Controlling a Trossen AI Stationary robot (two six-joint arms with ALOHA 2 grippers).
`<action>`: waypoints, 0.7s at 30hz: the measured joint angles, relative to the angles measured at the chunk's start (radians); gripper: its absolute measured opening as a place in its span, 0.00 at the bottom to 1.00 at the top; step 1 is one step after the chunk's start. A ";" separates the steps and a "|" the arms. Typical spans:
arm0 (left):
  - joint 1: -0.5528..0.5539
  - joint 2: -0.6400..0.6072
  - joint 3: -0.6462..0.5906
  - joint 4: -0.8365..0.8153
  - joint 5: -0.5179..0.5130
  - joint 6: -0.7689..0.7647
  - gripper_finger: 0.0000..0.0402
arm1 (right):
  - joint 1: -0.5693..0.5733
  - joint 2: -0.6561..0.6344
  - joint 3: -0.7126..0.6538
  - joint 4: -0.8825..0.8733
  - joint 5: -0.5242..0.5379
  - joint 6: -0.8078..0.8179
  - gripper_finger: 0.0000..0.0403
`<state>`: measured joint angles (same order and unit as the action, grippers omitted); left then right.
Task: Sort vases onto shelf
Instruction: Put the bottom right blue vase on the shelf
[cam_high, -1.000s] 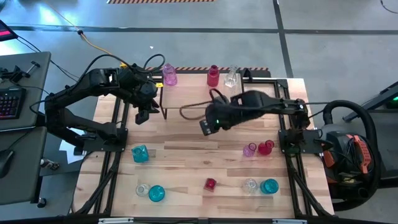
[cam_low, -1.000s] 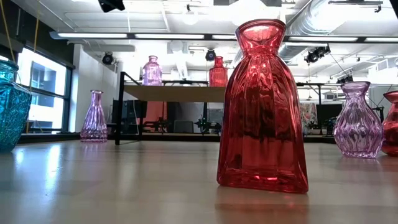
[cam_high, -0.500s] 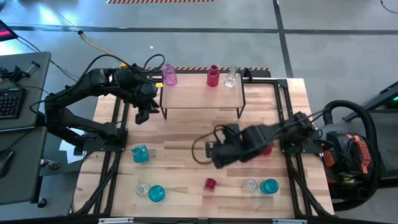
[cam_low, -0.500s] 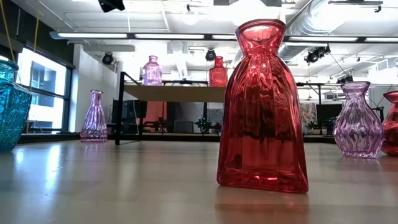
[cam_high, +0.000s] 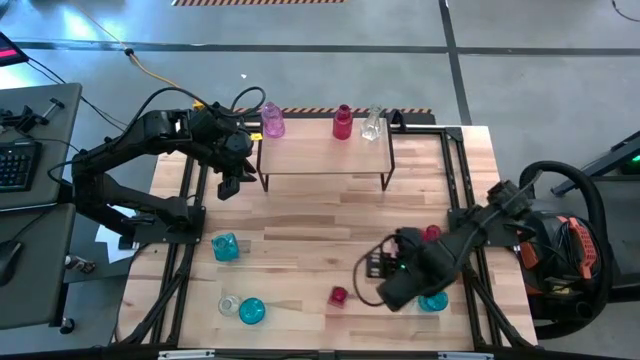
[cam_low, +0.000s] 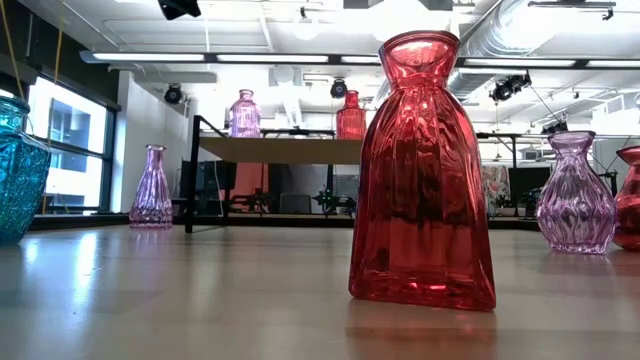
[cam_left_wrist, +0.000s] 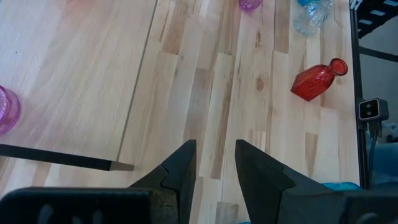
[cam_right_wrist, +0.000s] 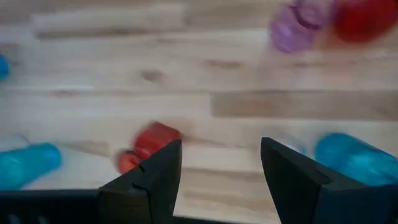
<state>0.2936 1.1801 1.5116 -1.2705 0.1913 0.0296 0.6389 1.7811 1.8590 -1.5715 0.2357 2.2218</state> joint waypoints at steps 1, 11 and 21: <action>0.000 0.000 0.000 0.000 0.000 0.000 0.26 | 0.014 -0.009 -0.020 -0.001 -0.022 0.006 0.49; 0.000 0.000 0.000 0.000 0.000 0.000 0.26 | 0.162 -0.083 -0.183 0.001 -0.095 0.057 0.49; 0.000 0.000 0.000 0.000 0.000 0.000 0.26 | 0.272 -0.125 -0.311 0.000 -0.184 0.093 0.49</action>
<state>0.2939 1.1804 1.5116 -1.2707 0.1911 0.0296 0.9113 1.6566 1.5476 -1.5719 0.0517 2.3146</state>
